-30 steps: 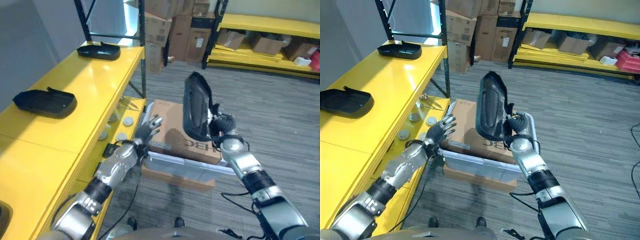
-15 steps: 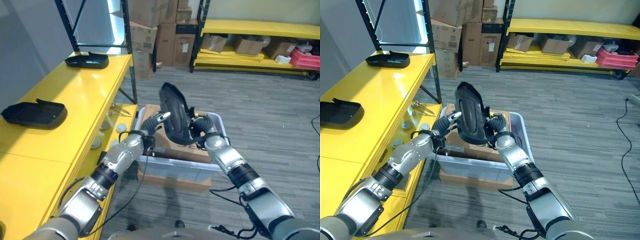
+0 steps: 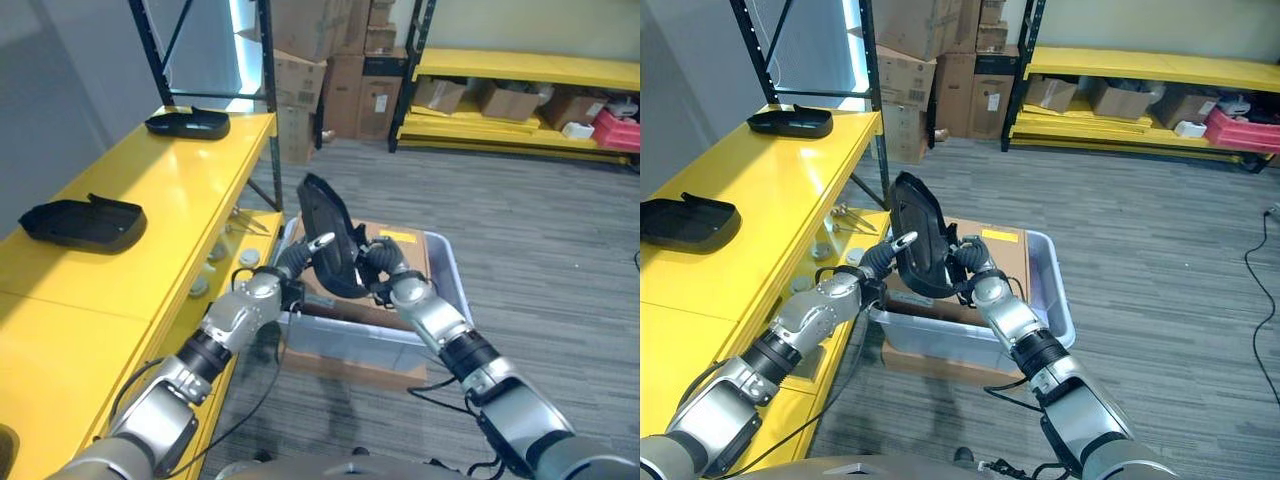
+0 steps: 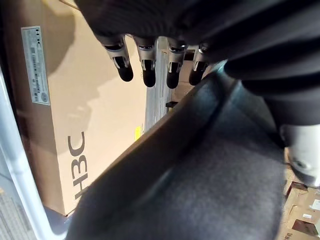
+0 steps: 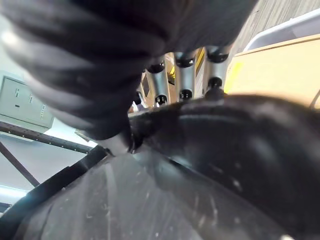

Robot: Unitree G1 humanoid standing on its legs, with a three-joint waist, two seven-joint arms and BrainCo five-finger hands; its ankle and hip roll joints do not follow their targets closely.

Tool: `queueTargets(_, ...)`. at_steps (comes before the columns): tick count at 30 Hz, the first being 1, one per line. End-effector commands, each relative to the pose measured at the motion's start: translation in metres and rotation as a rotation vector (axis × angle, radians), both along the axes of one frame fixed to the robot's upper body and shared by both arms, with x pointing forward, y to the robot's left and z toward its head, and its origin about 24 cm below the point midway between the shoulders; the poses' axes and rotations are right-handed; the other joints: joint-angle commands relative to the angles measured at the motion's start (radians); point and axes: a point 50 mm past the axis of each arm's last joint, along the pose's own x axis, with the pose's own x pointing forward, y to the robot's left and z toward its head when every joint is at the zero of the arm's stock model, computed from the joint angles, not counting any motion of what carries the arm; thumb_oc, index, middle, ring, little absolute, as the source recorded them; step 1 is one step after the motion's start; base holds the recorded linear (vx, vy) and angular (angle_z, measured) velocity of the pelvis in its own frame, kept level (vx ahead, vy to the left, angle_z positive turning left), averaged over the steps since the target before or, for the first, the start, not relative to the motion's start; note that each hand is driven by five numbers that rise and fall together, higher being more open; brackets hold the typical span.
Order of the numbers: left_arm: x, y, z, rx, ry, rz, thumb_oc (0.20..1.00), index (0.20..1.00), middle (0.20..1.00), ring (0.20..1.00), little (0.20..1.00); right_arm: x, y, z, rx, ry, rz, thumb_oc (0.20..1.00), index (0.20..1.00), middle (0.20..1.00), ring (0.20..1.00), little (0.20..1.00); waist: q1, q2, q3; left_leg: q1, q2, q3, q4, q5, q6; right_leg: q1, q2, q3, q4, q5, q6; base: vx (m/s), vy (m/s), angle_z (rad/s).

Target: Move parts from the plastic box to the shelf.

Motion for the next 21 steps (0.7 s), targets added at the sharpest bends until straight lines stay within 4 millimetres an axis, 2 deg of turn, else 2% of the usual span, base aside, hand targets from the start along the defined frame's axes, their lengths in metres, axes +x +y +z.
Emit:
queueTargets(1,0.006,-0.021,0.003,0.065,-0.055,-0.061,1.000,1.000,1.000,1.000,1.000,0.017,0.021,0.037,-0.010,-0.161,0.071,0.200,0.200,0.200,0.200,0.200,0.023,0.010,-0.047,-0.026,0.022,-0.026,0.026,-0.024,0.000,0.009,-0.035,-0.090,0.016,-0.014,0.054,0.00,0.000,0.00)
queueTargets(2,0.007,-0.020,0.003,0.082,-0.076,-0.065,0.762,0.762,0.762,0.762,0.762,0.017,0.021,0.036,-0.008,-0.160,0.070,0.200,0.200,0.200,0.200,0.200,0.024,0.010,-0.047,-0.026,0.022,-0.026,0.026,-0.024,-0.001,0.010,-0.035,-0.090,0.017,-0.015,0.054,0.00,0.000,0.00)
queueTargets(3,0.008,-0.019,0.005,0.097,-0.100,-0.061,0.200,0.200,0.200,0.200,0.200,0.018,0.021,0.036,-0.005,-0.160,0.066,0.200,0.200,0.200,0.200,0.200,0.026,0.010,-0.046,-0.026,0.021,-0.028,0.027,-0.025,-0.001,0.011,-0.035,-0.092,0.017,-0.015,0.054,0.00,0.000,0.00)
queueTargets(11,0.010,-0.018,0.012,0.135,-0.189,-0.122,0.200,0.200,0.200,0.200,0.200,0.016,0.017,0.023,0.024,-0.141,0.026,0.200,0.200,0.200,0.200,0.200,0.038,0.011,-0.046,-0.026,0.019,-0.037,0.028,-0.026,0.000,0.016,-0.037,-0.100,0.017,-0.017,0.055,0.00,0.000,0.04)
queueTargets(21,0.008,-0.021,0.018,0.070,-0.221,-0.134,0.200,0.200,0.200,0.200,0.200,0.009,0.009,0.001,0.141,-0.095,-0.026,0.200,0.200,0.200,0.200,0.200,0.040,0.015,-0.043,-0.023,0.019,-0.037,0.032,-0.027,-0.001,0.020,-0.042,-0.104,0.021,-0.017,0.056,0.00,0.000,0.02)
